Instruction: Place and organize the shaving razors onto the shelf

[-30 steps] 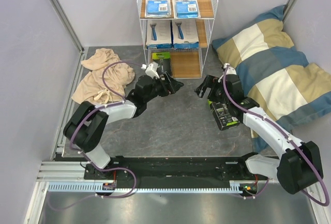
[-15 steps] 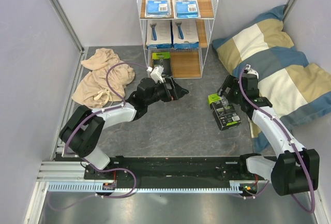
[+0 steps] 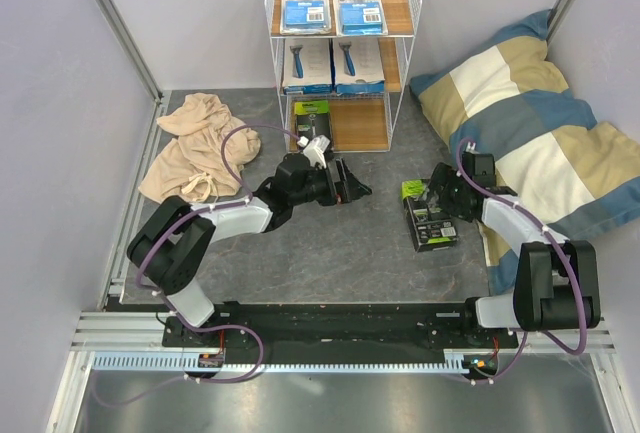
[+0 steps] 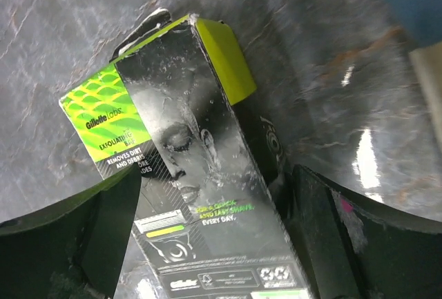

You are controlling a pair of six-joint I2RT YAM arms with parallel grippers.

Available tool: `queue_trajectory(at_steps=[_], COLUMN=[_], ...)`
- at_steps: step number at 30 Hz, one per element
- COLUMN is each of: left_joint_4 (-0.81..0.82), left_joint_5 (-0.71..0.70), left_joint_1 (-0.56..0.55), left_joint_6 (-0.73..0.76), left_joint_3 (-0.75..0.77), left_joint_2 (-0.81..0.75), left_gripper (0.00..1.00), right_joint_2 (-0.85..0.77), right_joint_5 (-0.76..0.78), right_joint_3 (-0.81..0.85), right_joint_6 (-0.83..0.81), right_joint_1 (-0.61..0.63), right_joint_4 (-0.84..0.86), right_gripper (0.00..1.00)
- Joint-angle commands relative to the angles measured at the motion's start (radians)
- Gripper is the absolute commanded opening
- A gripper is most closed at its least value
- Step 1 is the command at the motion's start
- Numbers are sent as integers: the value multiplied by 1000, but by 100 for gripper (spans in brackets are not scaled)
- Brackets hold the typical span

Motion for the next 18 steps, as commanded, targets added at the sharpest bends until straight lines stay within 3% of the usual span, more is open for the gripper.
queue_trajectory(at_steps=[1,12,18], left_joint_4=[3,3,-3], left_joint_5=[50,93,93], left_joint_1=[-5,-17,-21], left_joint_6=[8,-15,-38], left_joint_3=[28,36,10], left_joint_2=[27,80,78], left_gripper=[100,100,99], right_joint_2=[16,-4,-19], right_joint_5=[-132,-290,-269], right_joint_3=[-43,-153,-187], right_joint_6=[-23,-35,15], right_joint_1=[2,37,186], right_joint_4=[55,139,168], right_gripper=[98,69,64])
